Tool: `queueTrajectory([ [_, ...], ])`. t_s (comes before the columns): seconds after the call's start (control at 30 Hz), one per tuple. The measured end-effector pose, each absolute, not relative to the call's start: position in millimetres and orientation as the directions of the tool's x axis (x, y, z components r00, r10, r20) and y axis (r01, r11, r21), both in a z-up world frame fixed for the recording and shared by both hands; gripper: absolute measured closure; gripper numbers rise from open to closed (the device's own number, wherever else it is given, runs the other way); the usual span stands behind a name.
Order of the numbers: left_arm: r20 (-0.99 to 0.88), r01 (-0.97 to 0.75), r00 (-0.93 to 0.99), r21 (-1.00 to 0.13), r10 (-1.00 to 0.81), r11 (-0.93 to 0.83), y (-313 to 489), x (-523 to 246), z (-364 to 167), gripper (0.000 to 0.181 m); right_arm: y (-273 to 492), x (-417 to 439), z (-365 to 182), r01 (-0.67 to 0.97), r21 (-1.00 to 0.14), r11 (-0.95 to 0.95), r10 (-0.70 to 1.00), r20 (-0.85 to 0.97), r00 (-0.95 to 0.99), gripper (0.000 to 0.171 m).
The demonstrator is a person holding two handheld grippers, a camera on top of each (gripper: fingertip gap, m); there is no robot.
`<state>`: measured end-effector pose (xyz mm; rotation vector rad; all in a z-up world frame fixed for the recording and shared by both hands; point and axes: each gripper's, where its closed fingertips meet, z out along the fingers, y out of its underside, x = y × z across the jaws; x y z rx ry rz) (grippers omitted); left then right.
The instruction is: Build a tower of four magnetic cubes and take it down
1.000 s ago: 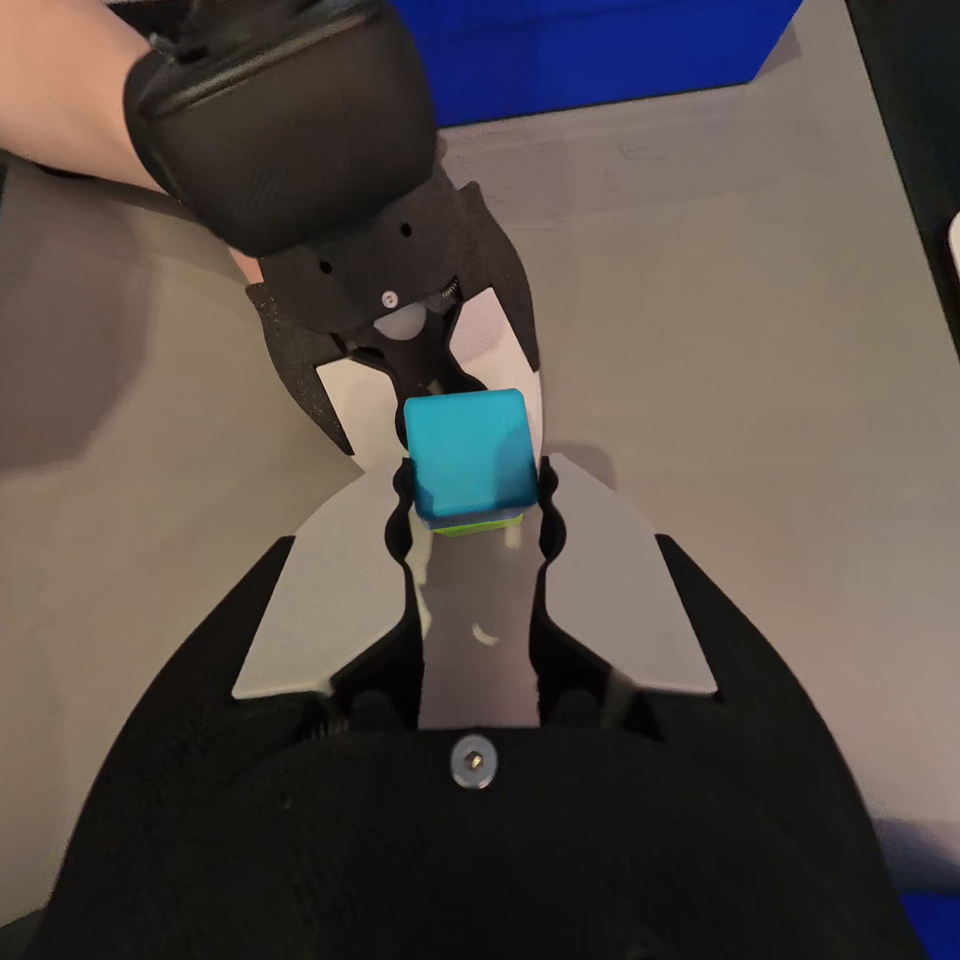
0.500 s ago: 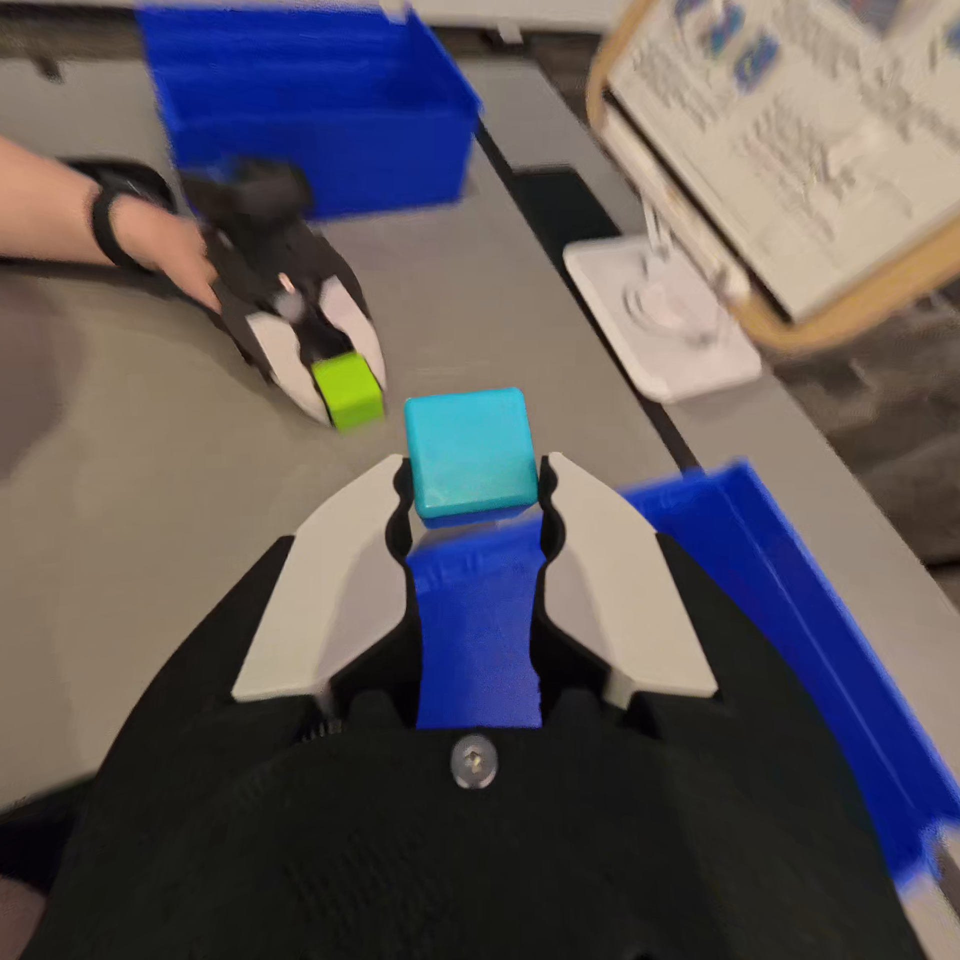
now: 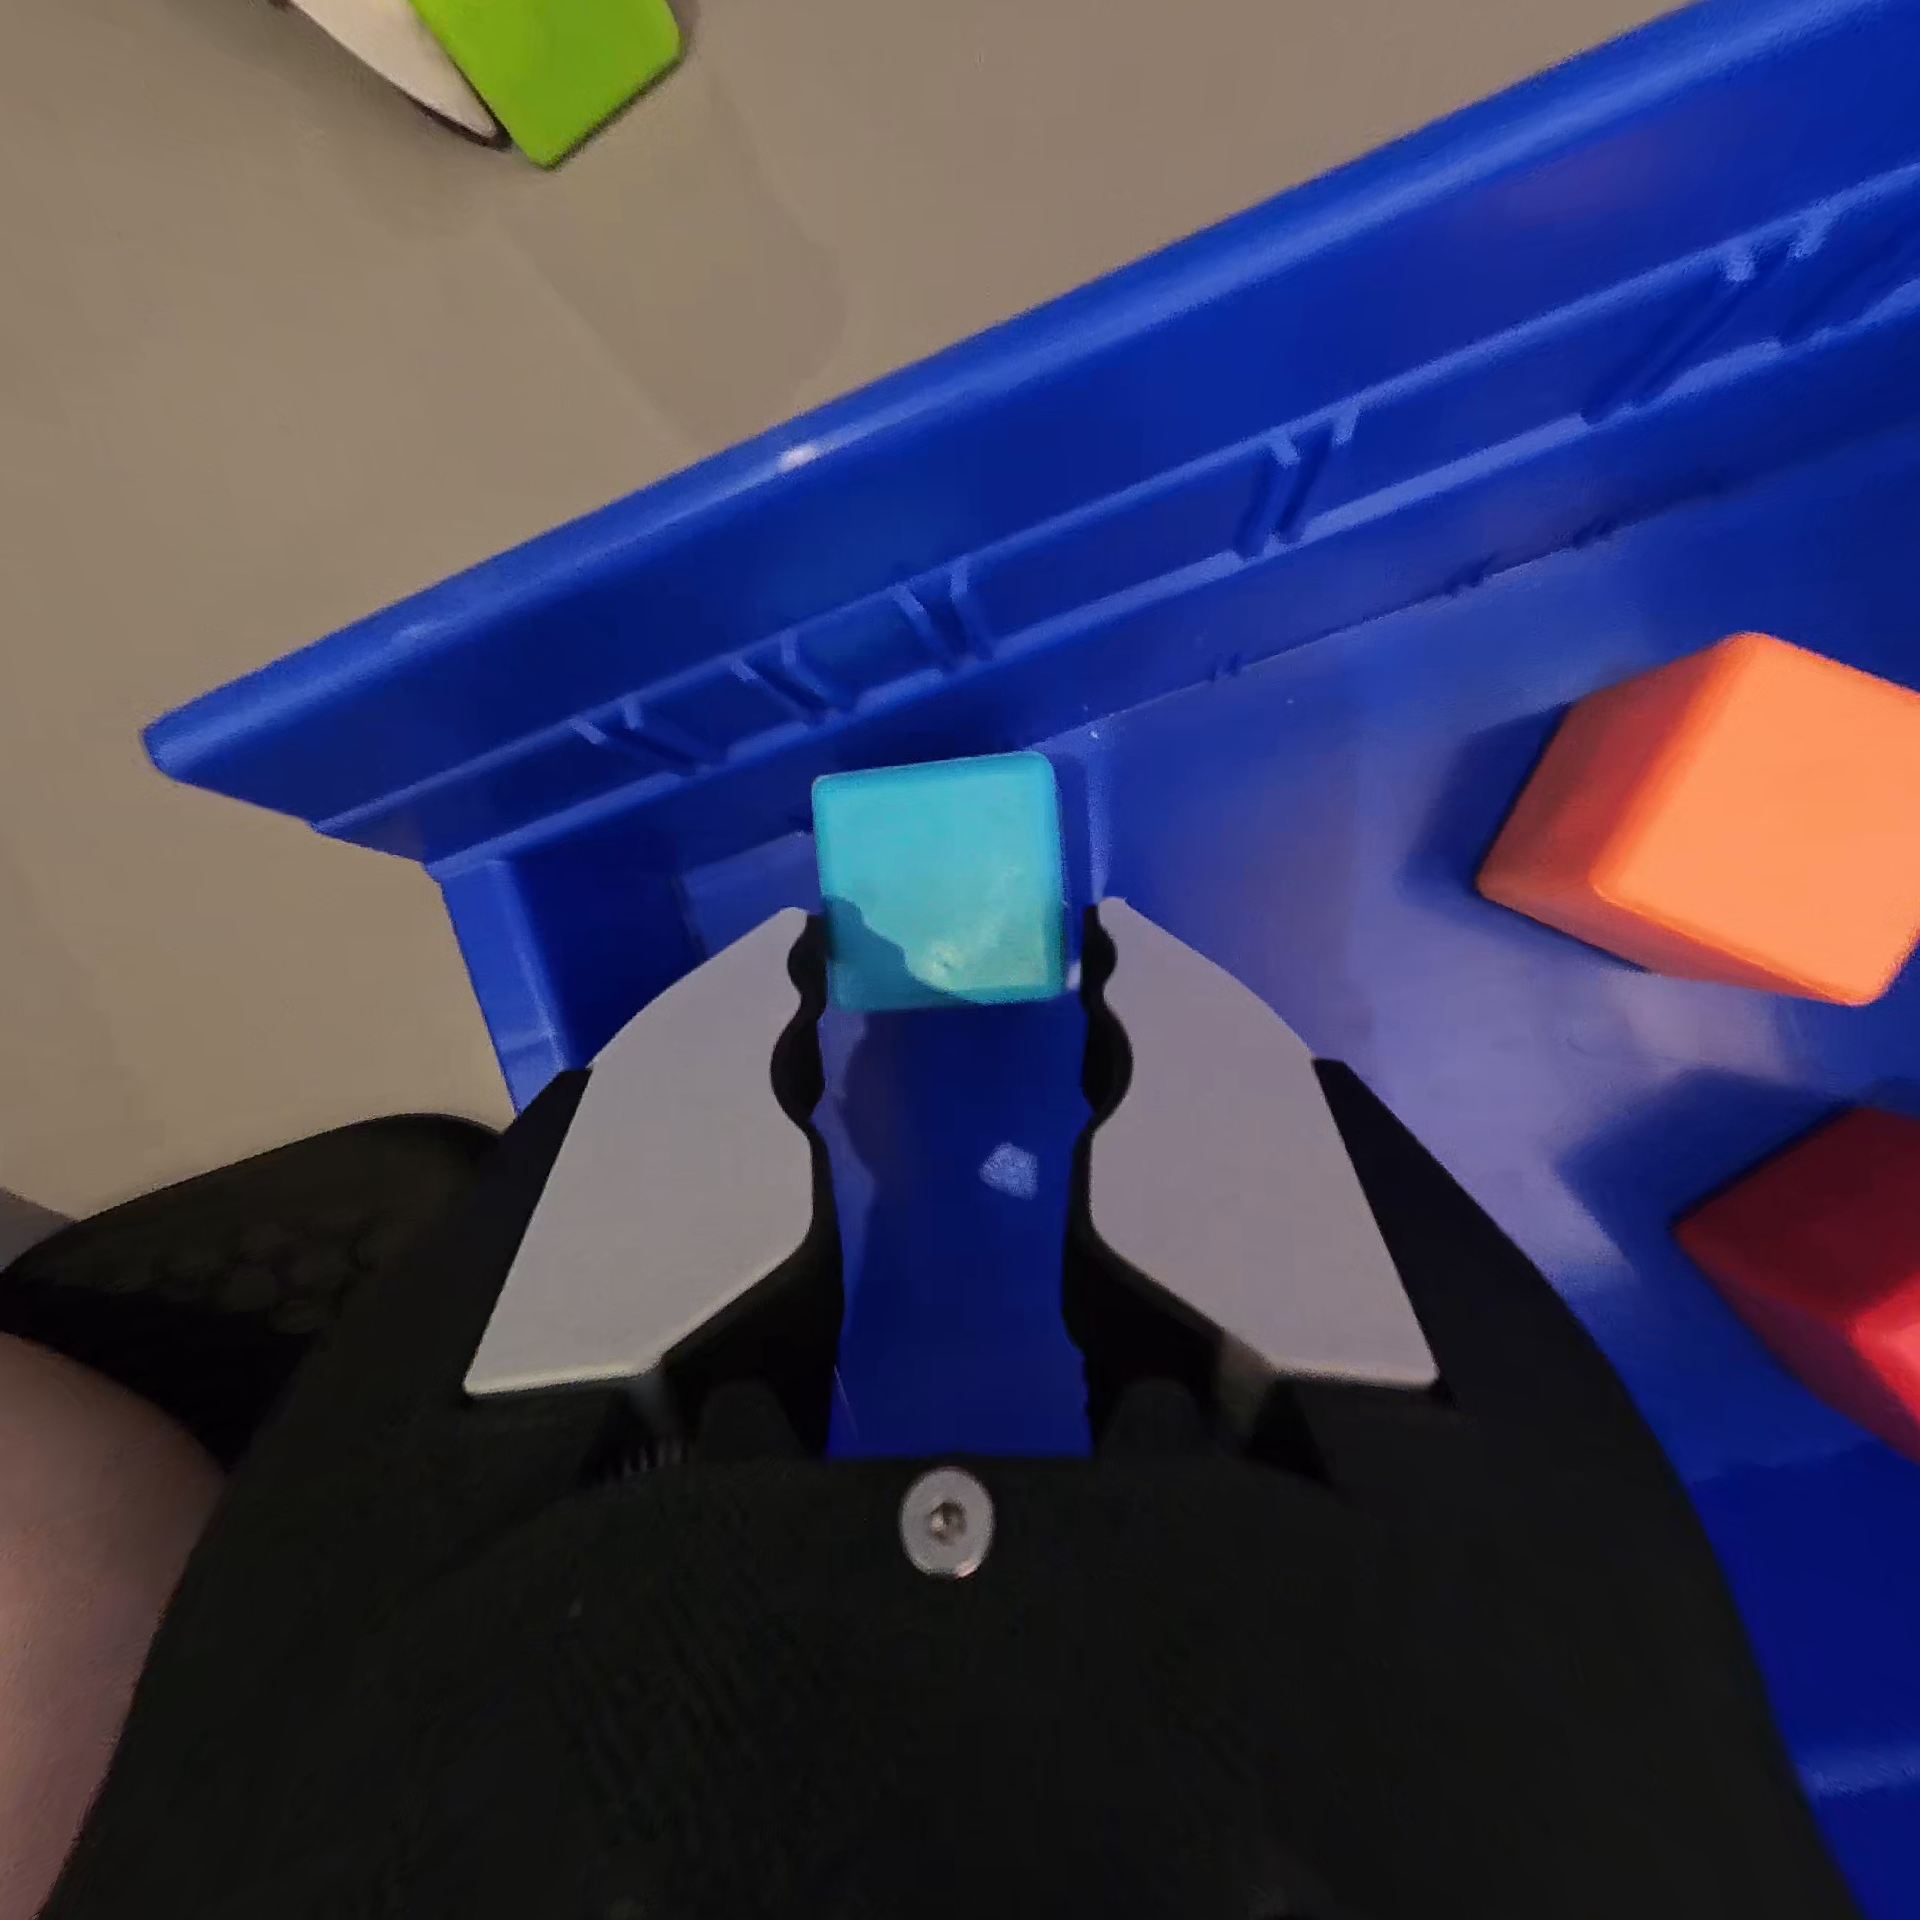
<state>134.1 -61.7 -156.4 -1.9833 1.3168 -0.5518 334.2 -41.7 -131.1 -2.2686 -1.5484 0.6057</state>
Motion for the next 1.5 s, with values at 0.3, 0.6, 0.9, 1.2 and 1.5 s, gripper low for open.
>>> queueTrajectory([
  [0.3, -0.094, -0.554, 0.427, -0.814, -0.899, -0.178, -55, 141, -127, 0.130, -9, 341, -42, 0.599, -0.692, -0.404, 0.832, -0.006, 0.555, 0.121],
  [0.6, -0.375, -0.506, 0.533, -0.860, -0.759, 0.070, -42, 145, -19, 0.130, -36, 183, 55, 0.182, -0.862, -0.474, 0.850, -0.394, 0.348, 0.129],
  [0.9, -0.426, -0.478, 0.534, -0.865, -0.730, 0.154, -50, 155, -1, 0.130, -53, 139, 11, 0.266, -0.678, -0.685, 0.729, -0.636, 0.255, 0.122],
  [1.2, -0.377, -0.589, 0.472, -0.807, -0.797, 0.032, -59, 146, -30, 0.118, -28, 268, -16, 0.482, -0.592, -0.646, 0.709, -0.234, 0.665, 0.124],
  [1.5, -0.283, -0.520, 0.524, -0.854, -0.803, -0.038, -61, 108, 17, 0.121, -29, 435, -104, 0.363, -0.158, -0.918, 0.368, -0.002, 0.930, 0.125],
])
